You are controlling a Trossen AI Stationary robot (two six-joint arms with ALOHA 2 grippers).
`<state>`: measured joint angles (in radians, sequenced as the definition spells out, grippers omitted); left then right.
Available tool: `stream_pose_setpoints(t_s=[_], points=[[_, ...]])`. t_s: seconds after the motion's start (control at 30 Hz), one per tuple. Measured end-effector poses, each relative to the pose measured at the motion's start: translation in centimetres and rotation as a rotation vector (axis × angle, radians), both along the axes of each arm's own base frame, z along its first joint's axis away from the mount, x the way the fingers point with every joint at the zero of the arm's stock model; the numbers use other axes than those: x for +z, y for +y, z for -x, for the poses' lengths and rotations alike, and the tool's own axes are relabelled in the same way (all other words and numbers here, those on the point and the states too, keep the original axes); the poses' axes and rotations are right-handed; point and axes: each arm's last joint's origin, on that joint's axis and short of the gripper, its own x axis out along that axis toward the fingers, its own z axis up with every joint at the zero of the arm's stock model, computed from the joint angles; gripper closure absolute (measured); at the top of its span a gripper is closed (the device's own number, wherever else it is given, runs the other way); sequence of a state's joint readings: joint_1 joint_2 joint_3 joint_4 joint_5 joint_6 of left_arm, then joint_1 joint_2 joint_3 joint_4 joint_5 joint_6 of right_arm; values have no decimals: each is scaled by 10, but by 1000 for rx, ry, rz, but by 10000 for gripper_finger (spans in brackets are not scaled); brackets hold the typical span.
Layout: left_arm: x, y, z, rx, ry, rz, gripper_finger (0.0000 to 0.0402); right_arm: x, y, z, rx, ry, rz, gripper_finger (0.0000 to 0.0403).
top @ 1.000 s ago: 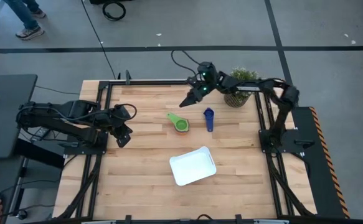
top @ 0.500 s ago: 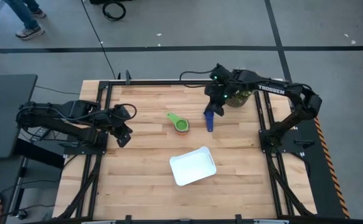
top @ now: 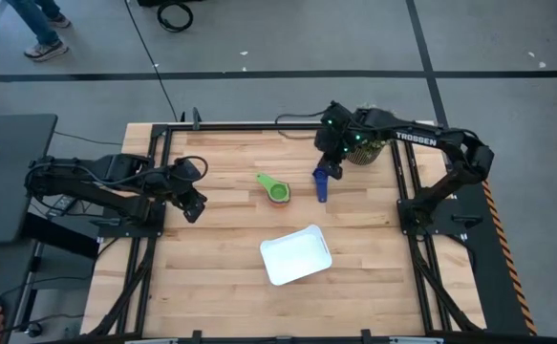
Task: Nest measuring cups in basket
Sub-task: Stack the violet measuring cup into the green measuring cup
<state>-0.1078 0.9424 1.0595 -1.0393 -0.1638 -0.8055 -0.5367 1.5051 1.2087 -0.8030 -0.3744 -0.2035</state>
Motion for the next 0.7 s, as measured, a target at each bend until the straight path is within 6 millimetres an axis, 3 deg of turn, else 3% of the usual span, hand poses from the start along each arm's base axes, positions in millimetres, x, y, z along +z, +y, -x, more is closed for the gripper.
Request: stream_pose_setpoints(t_s=[0.17,0.27,0.4,0.6,0.7], points=[[0,0,0,0,1,-4,393,-4,16,2,329,41,110,394],[0,1,0,13,-1,-21,393,-9,22,-3,421,102,223,393],[0,1,0,21,-4,-32,393,-26,26,-10,442,209,290,380],[0,1,0,44,-11,-14,393,-55,27,-20,462,345,251,334],[0,1,0,60,-13,-1,393,-67,28,-26,342,396,190,306]])
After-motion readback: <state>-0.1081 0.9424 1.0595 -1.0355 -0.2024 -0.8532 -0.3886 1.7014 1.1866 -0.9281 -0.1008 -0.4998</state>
